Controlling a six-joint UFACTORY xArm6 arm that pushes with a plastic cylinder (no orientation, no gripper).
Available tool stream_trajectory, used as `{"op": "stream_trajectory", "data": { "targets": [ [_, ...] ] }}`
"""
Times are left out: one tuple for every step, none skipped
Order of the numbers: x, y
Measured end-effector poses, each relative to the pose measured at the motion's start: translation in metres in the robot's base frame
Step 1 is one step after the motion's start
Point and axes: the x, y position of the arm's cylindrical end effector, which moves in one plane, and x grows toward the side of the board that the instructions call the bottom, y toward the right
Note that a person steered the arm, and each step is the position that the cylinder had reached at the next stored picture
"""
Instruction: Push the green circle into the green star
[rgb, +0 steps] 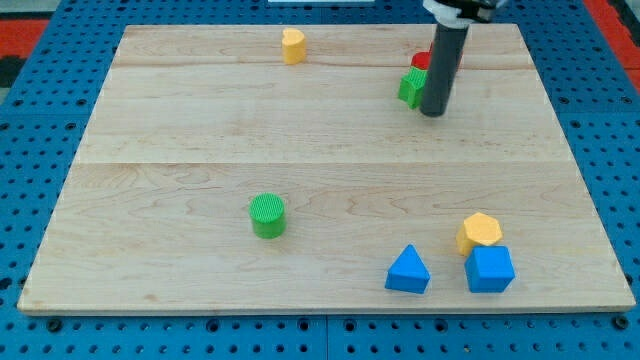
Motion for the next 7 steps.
{"op": "stream_trajectory", "data": {
  "targets": [
    [0.065, -0.005],
    [0.124, -0.074],
    [0.185, -0.105],
    [0.183, -0.186],
    [0.168, -0.205],
    [0.129, -0.205],
    [0.093, -0.22]
  ]
}}
